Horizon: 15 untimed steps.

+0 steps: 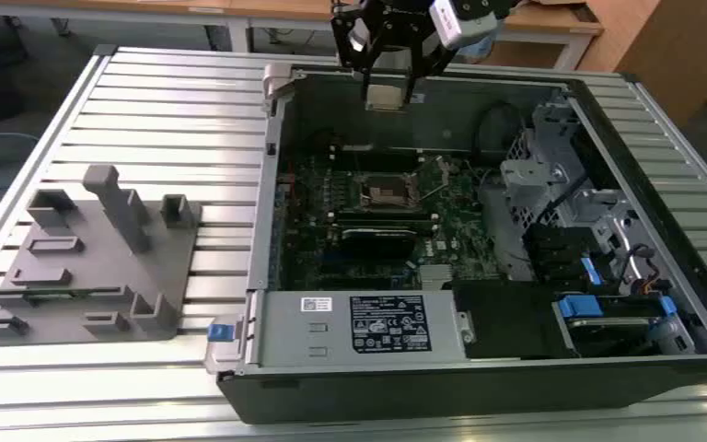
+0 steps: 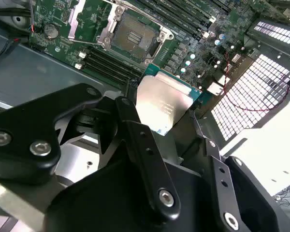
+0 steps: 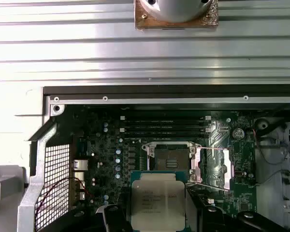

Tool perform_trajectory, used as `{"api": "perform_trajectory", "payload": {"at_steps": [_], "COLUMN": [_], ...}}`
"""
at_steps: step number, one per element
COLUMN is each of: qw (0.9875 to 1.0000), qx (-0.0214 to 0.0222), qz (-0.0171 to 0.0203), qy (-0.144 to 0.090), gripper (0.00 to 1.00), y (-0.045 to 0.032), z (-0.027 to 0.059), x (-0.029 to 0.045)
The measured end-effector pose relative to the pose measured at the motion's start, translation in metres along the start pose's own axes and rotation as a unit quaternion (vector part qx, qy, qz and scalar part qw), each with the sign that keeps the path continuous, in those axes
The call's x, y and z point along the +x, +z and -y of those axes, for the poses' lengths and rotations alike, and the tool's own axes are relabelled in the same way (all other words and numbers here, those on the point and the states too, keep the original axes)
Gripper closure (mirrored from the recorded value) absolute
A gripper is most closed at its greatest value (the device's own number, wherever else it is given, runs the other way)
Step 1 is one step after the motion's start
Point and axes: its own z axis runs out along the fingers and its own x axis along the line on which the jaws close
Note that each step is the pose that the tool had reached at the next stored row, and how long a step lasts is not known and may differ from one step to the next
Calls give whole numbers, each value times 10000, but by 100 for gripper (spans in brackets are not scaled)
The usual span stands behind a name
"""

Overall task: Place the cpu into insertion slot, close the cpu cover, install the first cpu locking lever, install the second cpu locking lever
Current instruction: 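Place the cpu into insertion slot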

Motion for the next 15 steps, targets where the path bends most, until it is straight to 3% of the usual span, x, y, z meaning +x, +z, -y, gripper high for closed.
{"api": "perform_trajectory", "payload": {"at_steps": [9,15], "qw": [10000,10000], "qx": [1,0], "qz": [0,0], "qy": [0,0], "gripper": [46,46], "y": [1,48], "z": [0,4], "x": [0,-1]}}
